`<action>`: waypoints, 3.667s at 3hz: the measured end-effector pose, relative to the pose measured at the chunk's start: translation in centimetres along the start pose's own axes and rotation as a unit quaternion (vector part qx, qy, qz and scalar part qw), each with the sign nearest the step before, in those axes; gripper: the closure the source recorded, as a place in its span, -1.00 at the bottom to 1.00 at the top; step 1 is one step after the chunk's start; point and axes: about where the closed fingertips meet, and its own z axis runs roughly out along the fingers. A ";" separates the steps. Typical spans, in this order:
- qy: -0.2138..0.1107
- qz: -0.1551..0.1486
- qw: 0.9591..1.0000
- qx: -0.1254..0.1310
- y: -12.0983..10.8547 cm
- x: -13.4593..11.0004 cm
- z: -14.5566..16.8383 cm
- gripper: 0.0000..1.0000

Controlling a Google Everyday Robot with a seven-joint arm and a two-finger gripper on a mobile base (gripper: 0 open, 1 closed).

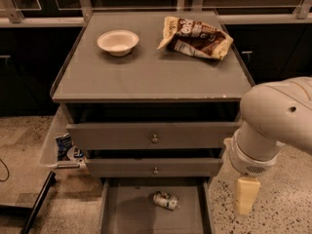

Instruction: Pick 7up can from bottom drawer and place on counter

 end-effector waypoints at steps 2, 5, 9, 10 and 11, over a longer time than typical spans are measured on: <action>-0.078 0.025 0.996 -0.036 -0.2 -0.4 10.6 -1.00; -0.204 0.063 0.974 -0.082 -2.5 -2.0 16.7 -1.00; -0.236 0.126 0.959 -0.088 -4.5 -4.1 35.0 -1.00; -0.256 0.134 0.954 -0.079 -4.3 -4.2 39.7 -1.00; -0.256 0.135 0.954 -0.079 -4.2 -4.3 39.8 -1.00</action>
Offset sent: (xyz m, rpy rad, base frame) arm 0.0228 0.0195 -0.1661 0.3347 0.0241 -0.0483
